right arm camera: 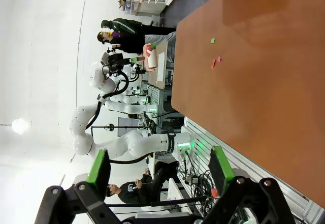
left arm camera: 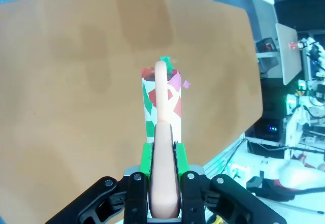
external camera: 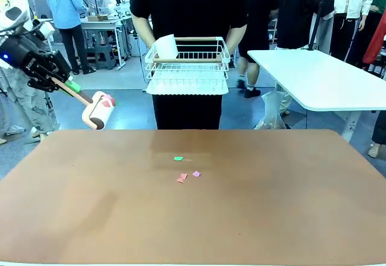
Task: Clean the table.
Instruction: Clean the table with the Lint Roller when the human lifts the Dish drying rack.
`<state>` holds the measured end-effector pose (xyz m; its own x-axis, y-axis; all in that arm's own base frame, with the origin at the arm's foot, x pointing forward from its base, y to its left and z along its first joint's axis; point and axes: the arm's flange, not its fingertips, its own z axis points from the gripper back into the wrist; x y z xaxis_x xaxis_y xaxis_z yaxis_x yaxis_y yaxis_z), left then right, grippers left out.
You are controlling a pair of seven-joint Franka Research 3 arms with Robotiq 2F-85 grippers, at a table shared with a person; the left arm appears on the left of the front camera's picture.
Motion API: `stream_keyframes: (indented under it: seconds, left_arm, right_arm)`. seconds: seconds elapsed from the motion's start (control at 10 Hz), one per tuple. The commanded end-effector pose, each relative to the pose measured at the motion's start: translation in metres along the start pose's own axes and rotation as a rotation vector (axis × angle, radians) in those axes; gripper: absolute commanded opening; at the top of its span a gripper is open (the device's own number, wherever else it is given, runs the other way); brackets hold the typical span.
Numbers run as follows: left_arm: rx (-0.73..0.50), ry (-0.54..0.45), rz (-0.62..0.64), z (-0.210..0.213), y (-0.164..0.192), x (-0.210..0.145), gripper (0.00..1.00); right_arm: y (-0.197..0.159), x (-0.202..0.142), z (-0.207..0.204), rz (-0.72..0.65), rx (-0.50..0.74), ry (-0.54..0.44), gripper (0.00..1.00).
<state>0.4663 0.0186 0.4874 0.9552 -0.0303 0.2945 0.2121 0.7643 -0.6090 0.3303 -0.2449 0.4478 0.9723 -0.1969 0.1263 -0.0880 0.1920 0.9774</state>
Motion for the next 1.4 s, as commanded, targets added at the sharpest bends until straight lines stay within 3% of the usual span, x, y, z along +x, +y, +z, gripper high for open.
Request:
stream_keyframes:
  seconds: [0.0, 0.6, 0.9, 1.3]
  left_arm:
    - [0.016, -0.023, 0.037, -0.006, 0.001, -0.002, 0.21]
    - [0.007, 0.0, 0.009, -0.005, 0.003, 0.001, 0.21]
    - [0.02, 0.044, 0.027, -0.058, -0.008, 0.017, 0.21]
    - [0.08, 0.046, 0.048, -0.121, 0.011, 0.025, 0.21]
  right_arm:
    - [0.005, -0.002, 0.0, 0.004, 0.012, -0.003, 1.0]
    - [0.005, -0.002, 0.0, 0.004, 0.012, -0.003, 1.0]
    - [0.005, -0.002, 0.0, 0.004, 0.012, -0.003, 1.0]
    - [0.005, -0.002, 0.0, 0.004, 0.012, -0.003, 1.0]
